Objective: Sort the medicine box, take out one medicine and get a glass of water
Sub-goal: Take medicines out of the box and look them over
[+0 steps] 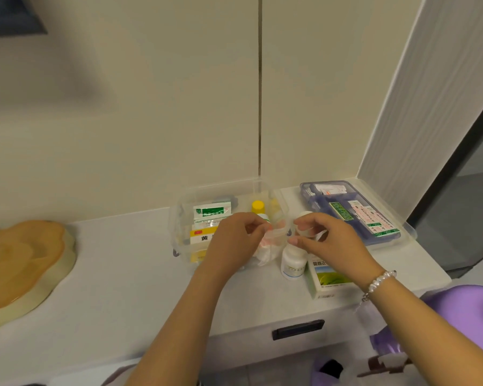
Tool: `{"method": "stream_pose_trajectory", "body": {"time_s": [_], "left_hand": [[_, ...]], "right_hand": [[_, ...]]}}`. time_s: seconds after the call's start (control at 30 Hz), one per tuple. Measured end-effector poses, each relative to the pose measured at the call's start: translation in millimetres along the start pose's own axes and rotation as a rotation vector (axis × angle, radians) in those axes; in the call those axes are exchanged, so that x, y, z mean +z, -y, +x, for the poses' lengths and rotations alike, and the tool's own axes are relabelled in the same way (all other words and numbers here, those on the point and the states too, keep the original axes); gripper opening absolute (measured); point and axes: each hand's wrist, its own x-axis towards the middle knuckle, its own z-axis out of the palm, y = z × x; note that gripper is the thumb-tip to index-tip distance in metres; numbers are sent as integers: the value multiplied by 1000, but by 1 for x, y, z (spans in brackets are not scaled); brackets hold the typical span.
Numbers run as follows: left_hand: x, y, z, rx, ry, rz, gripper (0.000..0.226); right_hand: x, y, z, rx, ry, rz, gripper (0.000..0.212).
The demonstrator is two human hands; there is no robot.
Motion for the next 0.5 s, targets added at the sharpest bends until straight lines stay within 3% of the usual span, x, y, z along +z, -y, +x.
{"method": "stream_pose_trajectory", "body": {"time_s": [0.27,0.5], "left_hand": [[-27,16,16,-20,6,141,13],[-58,51,29,-75,-57,333,22]], "right_hand": [[23,37,20,-122,-32,26,21],[60,44,60,-145,203,-182,26]]}}
